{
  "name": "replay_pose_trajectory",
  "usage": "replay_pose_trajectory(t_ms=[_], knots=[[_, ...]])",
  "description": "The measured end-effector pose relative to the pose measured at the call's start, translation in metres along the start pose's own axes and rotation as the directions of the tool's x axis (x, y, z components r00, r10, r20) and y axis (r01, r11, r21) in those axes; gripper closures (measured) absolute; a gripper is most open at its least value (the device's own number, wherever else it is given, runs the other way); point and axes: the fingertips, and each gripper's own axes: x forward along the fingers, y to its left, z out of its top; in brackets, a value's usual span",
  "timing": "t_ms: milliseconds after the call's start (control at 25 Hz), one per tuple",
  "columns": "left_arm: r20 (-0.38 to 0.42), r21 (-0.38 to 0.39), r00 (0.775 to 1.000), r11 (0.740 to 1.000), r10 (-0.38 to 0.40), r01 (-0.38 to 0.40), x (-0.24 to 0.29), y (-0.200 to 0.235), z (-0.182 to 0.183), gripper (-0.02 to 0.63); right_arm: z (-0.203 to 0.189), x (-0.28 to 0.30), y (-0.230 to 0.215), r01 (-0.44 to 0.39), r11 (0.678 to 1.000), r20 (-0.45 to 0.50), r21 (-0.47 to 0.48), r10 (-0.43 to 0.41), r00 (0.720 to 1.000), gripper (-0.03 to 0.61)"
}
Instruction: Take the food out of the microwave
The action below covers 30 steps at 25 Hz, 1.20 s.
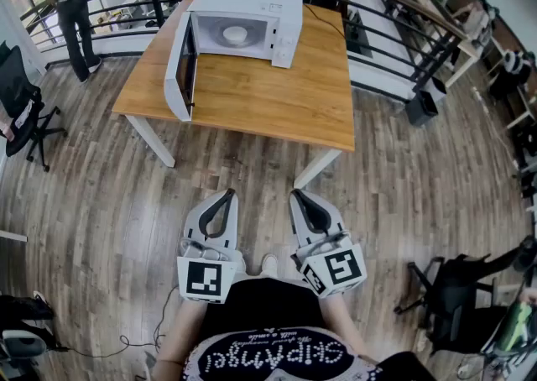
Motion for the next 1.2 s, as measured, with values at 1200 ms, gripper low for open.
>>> replay_pose_trajectory(t_ms=[1200], knots=[[-0.008,-0.036,1.0,0.999,-0.025,0.024,-0.024,0.043,-0.014,0.581,-0.002,0.015,0.04,0.031,1.0,0.001,0.001,-0.031,1.0,0.538]])
